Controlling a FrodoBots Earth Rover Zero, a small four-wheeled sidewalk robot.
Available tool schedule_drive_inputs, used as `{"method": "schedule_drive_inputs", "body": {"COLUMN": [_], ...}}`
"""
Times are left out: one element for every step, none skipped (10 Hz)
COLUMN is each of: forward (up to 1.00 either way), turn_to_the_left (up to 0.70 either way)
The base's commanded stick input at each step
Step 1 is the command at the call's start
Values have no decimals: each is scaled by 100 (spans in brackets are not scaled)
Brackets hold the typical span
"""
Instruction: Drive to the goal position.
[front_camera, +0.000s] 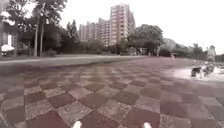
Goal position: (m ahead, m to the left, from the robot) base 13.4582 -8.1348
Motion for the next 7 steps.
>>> {"method": "schedule_drive_inputs", "body": {"forward": [50, 50, 50, 50, 50, 50, 50], "turn_to_the_left": [0, 0, 0, 0, 0, 0, 0]}}
